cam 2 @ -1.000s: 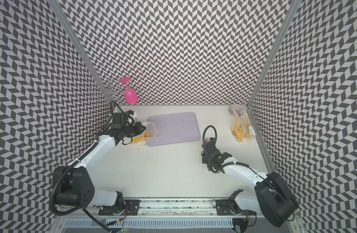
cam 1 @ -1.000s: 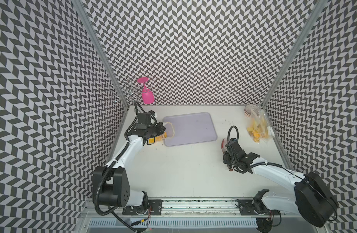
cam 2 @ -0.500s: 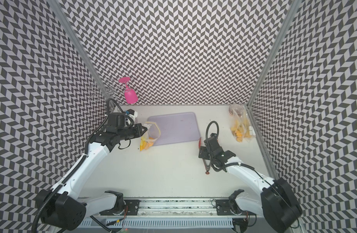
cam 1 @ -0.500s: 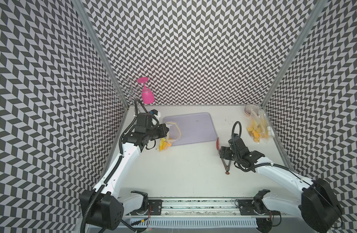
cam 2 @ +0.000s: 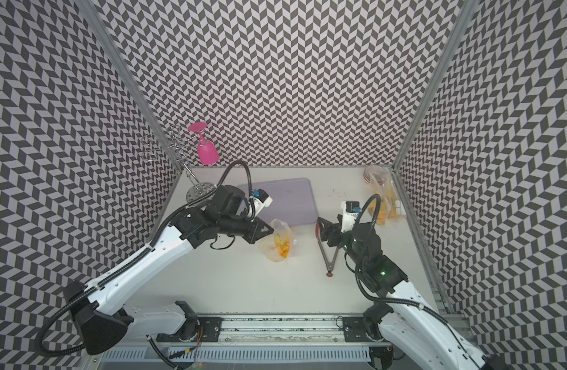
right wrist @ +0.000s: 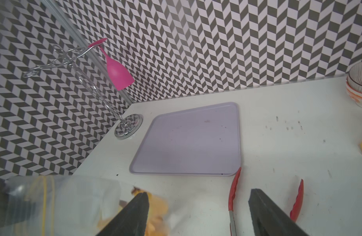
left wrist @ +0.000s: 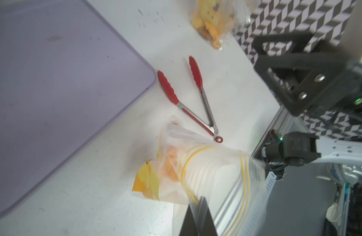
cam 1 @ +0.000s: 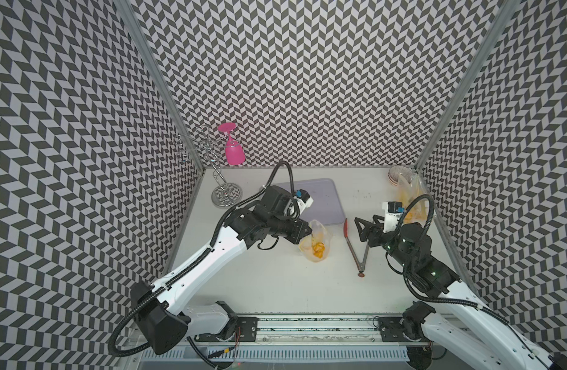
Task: Put the cookies into a resealable bag to prevent moisture
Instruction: Place the ziploc bag at the center of the board.
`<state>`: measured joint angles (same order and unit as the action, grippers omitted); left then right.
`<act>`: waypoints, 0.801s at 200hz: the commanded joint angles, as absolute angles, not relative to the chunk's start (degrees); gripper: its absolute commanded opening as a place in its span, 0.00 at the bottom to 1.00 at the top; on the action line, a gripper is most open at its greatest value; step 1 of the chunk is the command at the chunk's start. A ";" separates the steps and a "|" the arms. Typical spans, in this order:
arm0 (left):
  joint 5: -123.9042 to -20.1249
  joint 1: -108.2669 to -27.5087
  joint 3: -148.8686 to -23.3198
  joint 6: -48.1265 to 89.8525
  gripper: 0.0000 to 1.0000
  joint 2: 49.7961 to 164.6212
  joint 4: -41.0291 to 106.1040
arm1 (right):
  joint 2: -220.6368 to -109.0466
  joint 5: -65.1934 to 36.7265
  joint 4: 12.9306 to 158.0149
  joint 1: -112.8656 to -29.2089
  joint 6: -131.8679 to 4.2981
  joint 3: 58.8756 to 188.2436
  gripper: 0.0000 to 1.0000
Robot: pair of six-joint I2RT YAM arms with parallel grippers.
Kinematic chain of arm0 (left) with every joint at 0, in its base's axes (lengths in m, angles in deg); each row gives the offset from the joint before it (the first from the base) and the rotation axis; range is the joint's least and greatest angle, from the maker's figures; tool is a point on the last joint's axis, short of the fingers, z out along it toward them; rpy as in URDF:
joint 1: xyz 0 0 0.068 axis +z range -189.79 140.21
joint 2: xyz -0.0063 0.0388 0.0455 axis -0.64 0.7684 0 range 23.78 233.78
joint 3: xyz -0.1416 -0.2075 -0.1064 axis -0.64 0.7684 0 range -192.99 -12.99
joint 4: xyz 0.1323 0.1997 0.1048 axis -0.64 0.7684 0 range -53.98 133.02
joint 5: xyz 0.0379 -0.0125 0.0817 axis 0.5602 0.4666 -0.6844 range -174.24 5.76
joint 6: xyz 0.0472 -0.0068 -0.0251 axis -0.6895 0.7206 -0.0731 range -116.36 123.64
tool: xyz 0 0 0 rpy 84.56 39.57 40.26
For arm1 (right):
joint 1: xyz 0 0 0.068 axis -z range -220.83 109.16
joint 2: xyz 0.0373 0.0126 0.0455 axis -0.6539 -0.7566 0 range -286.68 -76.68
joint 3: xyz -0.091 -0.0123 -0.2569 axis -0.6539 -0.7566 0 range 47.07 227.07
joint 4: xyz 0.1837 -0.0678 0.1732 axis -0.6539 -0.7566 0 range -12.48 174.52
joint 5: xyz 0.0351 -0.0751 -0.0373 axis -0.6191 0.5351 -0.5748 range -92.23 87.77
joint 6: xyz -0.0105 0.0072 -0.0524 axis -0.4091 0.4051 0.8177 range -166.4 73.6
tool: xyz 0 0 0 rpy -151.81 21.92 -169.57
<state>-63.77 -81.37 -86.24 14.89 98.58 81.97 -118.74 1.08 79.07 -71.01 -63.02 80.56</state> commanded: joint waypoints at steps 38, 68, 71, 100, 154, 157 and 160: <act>-79.12 -81.92 -84.01 5.09 0.00 104.70 78.54 | -126.47 -25.67 82.33 -70.82 -34.00 81.15 0.78; -81.41 -81.72 -83.58 2.69 0.00 106.48 76.07 | -130.90 -37.61 84.18 -70.87 -20.55 82.55 0.76; -80.37 -81.75 -83.59 2.22 0.00 106.61 75.87 | -131.23 -38.76 84.51 -70.85 -19.54 82.60 0.76; -71.89 -81.67 -80.15 -0.26 0.00 105.80 73.85 | -133.01 -47.27 85.03 -71.67 -11.91 84.02 0.74; -66.73 -81.22 -74.47 -1.10 0.00 104.81 71.74 | -127.24 -19.52 95.17 -87.77 -24.76 78.05 0.77; -66.72 -81.10 -74.48 -1.04 0.00 104.96 71.78 | -127.15 -18.03 95.89 -88.37 -26.69 77.75 0.77; -66.67 -81.03 -74.39 -1.00 0.00 105.05 71.75 | -127.13 -16.93 96.36 -88.88 -28.26 77.56 0.77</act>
<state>-69.92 -81.72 -74.94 0.53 106.10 73.73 -129.01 -30.09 87.33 -84.71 -19.92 80.02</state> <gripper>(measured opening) 0.048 0.775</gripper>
